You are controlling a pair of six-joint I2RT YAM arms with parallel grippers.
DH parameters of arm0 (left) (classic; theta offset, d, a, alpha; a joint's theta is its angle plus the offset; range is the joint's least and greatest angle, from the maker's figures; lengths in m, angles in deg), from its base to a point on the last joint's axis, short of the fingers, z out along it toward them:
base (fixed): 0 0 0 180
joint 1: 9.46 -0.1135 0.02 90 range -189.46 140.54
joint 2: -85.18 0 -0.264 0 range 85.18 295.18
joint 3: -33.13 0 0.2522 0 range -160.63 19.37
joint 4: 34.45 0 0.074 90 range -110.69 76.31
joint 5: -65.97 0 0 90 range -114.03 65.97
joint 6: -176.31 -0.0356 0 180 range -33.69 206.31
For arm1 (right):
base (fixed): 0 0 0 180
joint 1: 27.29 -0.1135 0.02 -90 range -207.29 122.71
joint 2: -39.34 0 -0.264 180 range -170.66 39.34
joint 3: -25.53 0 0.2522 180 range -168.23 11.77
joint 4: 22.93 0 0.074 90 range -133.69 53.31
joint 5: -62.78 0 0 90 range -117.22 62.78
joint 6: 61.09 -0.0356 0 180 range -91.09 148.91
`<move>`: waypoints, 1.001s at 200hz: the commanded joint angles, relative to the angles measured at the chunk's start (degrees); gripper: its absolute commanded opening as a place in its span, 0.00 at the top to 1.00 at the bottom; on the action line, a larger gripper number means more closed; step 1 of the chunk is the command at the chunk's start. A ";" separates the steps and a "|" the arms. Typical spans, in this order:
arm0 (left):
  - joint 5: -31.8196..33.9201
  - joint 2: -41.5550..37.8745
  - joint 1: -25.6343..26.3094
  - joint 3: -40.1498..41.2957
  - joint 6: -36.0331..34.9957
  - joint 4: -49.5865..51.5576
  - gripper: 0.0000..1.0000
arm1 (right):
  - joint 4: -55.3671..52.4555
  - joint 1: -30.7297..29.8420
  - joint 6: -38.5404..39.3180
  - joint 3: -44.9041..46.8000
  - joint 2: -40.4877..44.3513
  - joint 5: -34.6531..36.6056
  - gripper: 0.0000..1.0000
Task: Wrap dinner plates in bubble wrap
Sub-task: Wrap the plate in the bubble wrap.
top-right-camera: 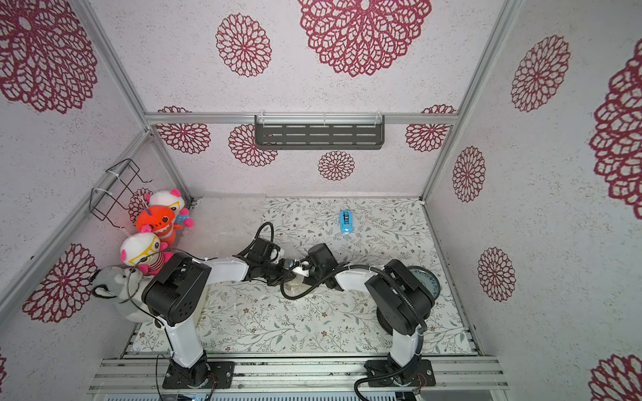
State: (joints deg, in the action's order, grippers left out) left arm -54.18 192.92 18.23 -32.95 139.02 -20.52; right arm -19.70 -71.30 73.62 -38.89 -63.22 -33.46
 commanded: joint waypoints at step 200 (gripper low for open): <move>10.02 -3.34 4.43 -11.73 2.22 22.15 0.80 | 3.99 -10.13 17.77 8.48 0.33 10.70 1.00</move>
State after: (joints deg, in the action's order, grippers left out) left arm -49.29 186.98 22.75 -47.92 137.84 -3.74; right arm -11.53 -80.44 93.23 -31.21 -62.30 -20.39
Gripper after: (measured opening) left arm 0.232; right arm 0.051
